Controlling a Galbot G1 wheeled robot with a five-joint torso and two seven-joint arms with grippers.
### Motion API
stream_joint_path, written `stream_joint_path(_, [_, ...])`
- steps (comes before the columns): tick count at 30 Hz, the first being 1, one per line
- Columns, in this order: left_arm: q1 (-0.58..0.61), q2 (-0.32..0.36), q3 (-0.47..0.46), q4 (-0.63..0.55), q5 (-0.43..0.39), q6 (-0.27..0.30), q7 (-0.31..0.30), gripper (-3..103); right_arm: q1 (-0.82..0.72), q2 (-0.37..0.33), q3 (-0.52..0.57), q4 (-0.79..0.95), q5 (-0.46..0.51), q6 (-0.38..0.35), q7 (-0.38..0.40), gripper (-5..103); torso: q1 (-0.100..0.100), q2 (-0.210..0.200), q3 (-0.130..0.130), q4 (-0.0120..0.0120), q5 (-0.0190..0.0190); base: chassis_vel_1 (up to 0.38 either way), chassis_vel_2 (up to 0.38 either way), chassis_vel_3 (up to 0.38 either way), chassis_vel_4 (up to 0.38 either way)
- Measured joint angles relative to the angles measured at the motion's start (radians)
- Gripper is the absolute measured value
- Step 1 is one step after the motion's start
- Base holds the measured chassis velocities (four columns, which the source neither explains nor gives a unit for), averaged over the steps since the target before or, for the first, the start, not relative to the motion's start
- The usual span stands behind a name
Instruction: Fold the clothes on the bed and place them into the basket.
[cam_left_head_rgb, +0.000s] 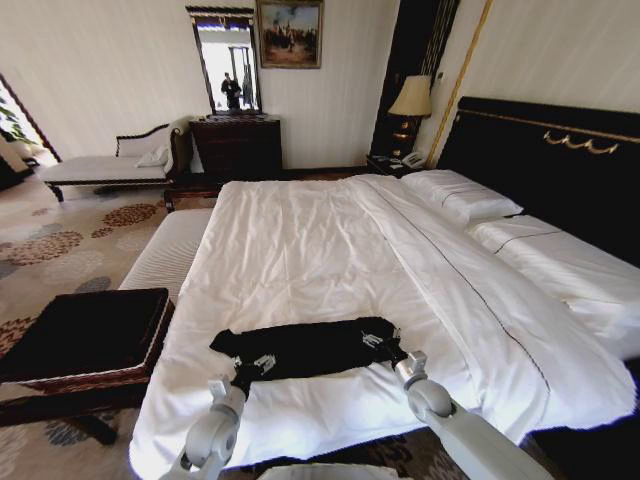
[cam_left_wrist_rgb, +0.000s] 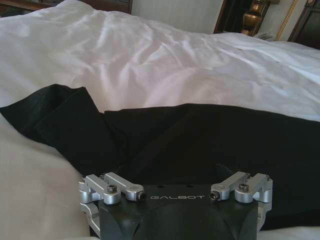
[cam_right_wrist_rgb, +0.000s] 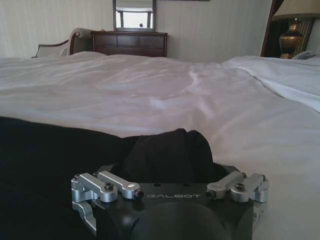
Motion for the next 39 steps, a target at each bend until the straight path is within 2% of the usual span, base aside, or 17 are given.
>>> stream_joint_path(6, [0.054,0.004,-0.024,-0.039,0.048,-0.004,-0.015,100,-0.063,-0.032,0.013,0.036,-0.024,-0.024,0.087,100,0.0,0.0,0.0,0.0005,-0.0001,0.0,0.0,0.0,0.0])
stream_joint_path(11, [0.061,0.011,-0.072,-0.107,-0.005,-0.002,-0.029,100,-0.098,-0.04,0.084,0.085,-0.008,0.006,0.098,100,0.0,0.0,0.0,-0.0003,-0.0002,0.0,0.0,0.0,0.0])
stream_joint_path(13, [0.047,0.012,-0.107,-0.175,-0.076,0.0,-0.029,100,-0.101,-0.034,0.152,0.113,0.044,0.058,0.063,100,0.0,0.0,0.0,0.0001,0.0001,0.0,0.0,0.0,0.0])
stream_joint_path(14, [0.047,0.012,-0.107,-0.175,-0.076,0.0,-0.029,100,-0.101,-0.034,0.152,0.113,0.044,0.058,0.063,100,0.0,0.0,0.0,0.0001,0.0001,0.0,0.0,0.0,0.0])
stream_joint_path(15, [0.039,0.012,-0.118,-0.198,-0.099,0.001,-0.03,100,-0.101,-0.033,0.173,0.123,0.081,0.07,0.044,100,0.0,0.0,0.0,0.0003,0.0,0.0,0.0,0.0,0.0])
stream_joint_path(16, [0.022,0.008,-0.141,-0.236,-0.141,0.007,-0.03,100,-0.101,-0.033,0.207,0.14,0.185,0.082,0.008,100,0.0,0.0,0.0,0.0003,-0.0004,0.0,0.0,0.0,0.0])
stream_joint_path(19, [-0.026,-0.013,-0.198,-0.292,-0.219,0.019,-0.034,100,-0.102,-0.033,0.238,0.16,0.385,0.073,-0.034,100,0.0,0.0,0.0,0.0002,-0.0003,0.0,0.0,0.0,0.0])
stream_joint_path(20, [-0.026,-0.013,-0.198,-0.292,-0.219,0.019,-0.034,100,-0.102,-0.033,0.238,0.16,0.385,0.073,-0.034,100,0.0,0.0,0.0,0.0002,-0.0003,0.0,0.0,0.0,0.0])
stream_joint_path(21, [-0.061,-0.032,-0.24,-0.299,-0.246,0.026,-0.047,100,-0.103,-0.031,0.246,0.159,0.496,0.058,-0.059,100,0.0,0.0,0.0,0.0001,-0.0004,0.0,0.0,0.0,0.0])
stream_joint_path(24, [-0.133,-0.063,-0.338,-0.238,-0.261,0.041,-0.075,100,-0.101,-0.018,0.247,0.114,0.66,0.027,-0.124,100,0.0,0.0,0.0,0.0001,-0.0002,0.0,0.0,0.0,0.0])
stream_joint_path(26, [-0.148,-0.065,-0.361,-0.215,-0.264,0.042,-0.078,100,-0.099,-0.014,0.245,0.093,0.688,0.021,-0.142,100,0.0,0.0,0.0,0.0001,-0.0003,0.0,0.0,0.0,0.0])
stream_joint_path(29, [-0.184,-0.051,-0.421,-0.146,-0.304,0.04,-0.074,100,-0.095,-0.011,0.237,0.019,0.748,-0.003,-0.238,100,0.0,0.0,0.0,0.0005,-0.0002,0.0,0.0,0.0,0.0])
stream_joint_path(31, [-0.188,-0.049,-0.425,-0.14,-0.309,0.039,-0.073,100,-0.096,-0.013,0.237,0.01,0.755,-0.009,-0.26,100,0.0,0.0,0.0,0.0005,-0.0001,0.0,0.0,0.0,0.0])
stream_joint_path(32, [-0.2,-0.047,-0.431,-0.127,-0.318,0.036,-0.071,100,-0.1,-0.019,0.235,-0.009,0.769,-0.02,-0.311,100,0.0,0.0,0.0,0.0004,-0.0002,0.0,0.0,0.0,0.0])
stream_joint_path(34, [-0.216,-0.053,-0.425,-0.124,-0.326,0.033,-0.071,100,-0.103,-0.027,0.234,-0.038,0.776,-0.034,-0.381,100,0.0,0.0,0.0,0.0001,-0.0003,0.0,0.0,0.0,0.0])
stream_joint_path(35, [-0.216,-0.053,-0.425,-0.124,-0.326,0.033,-0.071,100,-0.103,-0.027,0.234,-0.038,0.776,-0.034,-0.381,100,0.0,0.0,0.0,0.0001,-0.0003,0.0,0.0,0.0,0.0])
stream_joint_path(39, [-0.228,-0.063,-0.372,-0.163,-0.346,0.039,-0.071,100,-0.096,-0.032,0.227,-0.092,0.767,-0.042,-0.484,102,0.0,0.0,0.0,0.0001,-0.0003,0.0,0.0,0.0,0.0])
